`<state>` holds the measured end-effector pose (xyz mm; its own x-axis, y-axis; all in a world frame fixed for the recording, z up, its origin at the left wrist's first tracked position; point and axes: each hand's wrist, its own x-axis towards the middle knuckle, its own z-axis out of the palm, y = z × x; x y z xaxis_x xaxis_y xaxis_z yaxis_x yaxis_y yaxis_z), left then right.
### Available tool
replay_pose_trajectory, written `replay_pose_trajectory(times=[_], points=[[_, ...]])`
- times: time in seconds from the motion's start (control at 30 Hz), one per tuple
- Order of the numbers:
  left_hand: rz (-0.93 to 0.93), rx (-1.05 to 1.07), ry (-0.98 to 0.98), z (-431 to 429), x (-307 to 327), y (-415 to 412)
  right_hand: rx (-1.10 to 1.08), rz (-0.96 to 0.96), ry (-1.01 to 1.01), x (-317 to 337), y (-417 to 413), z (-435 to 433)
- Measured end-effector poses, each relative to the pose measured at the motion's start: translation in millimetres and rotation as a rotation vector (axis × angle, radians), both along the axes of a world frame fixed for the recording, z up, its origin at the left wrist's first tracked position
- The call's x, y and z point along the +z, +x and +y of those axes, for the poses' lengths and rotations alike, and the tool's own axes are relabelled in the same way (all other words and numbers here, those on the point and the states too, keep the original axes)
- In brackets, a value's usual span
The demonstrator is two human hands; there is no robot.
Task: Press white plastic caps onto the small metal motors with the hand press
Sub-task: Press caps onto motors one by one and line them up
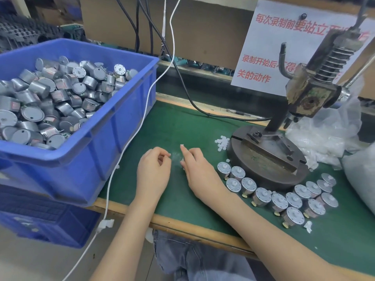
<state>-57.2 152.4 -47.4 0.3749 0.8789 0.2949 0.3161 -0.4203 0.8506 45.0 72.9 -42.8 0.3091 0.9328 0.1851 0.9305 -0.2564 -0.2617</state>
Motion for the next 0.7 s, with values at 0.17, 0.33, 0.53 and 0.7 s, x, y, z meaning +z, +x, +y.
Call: replay_pose_trajectory(times=[0.17,0.33,0.53,0.7], points=[[0.016,0.002,0.023,-1.0,-0.8,1.4,0.046,-0.101,-0.070,0.5,-4.1,1.9],[0.027,0.007,0.008,0.3,-0.6,3.9,-0.065,-0.035,-0.020,-3.7,-3.7,0.9],[0.094,-0.003,0.022,1.7,0.2,4.4,-0.102,-0.002,0.079,-0.6,-5.6,-6.1],[0.087,-0.013,0.005,-0.5,5.0,2.2,-0.119,0.036,0.108,8.2,-11.9,-17.8]])
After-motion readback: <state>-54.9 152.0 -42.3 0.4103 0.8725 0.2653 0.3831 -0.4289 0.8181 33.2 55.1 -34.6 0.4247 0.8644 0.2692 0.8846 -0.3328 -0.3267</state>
